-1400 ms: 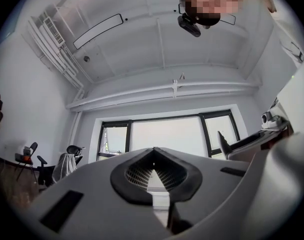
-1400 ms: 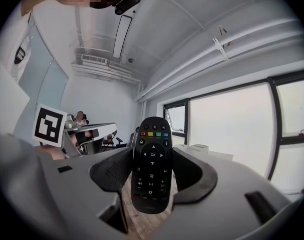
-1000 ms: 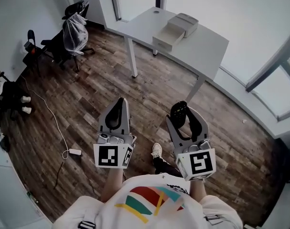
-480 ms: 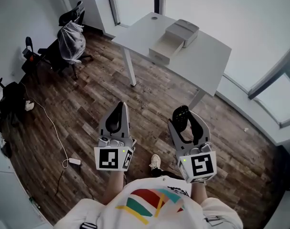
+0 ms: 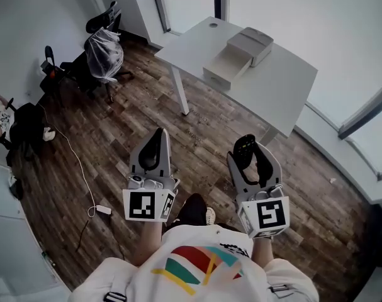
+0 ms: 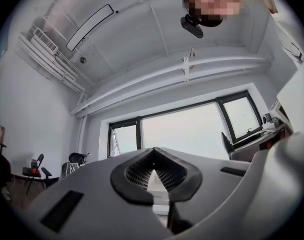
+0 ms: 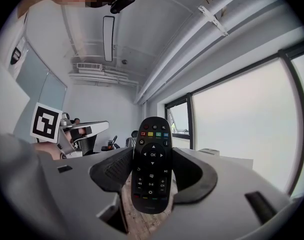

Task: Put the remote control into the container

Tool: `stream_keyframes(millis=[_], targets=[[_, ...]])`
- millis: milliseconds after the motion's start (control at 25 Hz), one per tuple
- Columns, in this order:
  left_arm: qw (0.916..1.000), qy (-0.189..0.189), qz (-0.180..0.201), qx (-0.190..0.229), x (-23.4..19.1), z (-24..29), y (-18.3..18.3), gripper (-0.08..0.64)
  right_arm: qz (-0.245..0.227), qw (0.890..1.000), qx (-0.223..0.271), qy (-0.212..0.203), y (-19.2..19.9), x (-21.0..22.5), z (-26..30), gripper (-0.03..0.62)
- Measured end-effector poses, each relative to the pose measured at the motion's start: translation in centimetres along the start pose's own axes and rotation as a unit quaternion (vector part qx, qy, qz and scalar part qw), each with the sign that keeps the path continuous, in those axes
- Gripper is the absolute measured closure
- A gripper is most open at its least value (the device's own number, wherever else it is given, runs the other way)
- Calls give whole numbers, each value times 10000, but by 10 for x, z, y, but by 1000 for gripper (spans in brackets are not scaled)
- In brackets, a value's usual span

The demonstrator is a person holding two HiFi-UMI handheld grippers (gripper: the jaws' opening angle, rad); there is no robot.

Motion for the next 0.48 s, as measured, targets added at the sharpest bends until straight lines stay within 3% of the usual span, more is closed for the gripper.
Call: stream_keyframes(millis=[240, 480], targets=[[10000, -23, 68, -16, -7, 23, 3, 557, 238, 9997, 73, -1, 2, 18, 16, 344], [9992, 138, 38, 361, -17, 74, 3, 557, -27, 9991, 340, 240, -11, 38, 45, 344]])
Point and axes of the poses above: the fingertips, and each gripper's own axes: z forward along the fingers, x to its right, y out of its underside, the point moved 10 cm from there along -z, backward along the fingers, and after that the axes turned 9 degrees about -x, right-handed, at the moved point
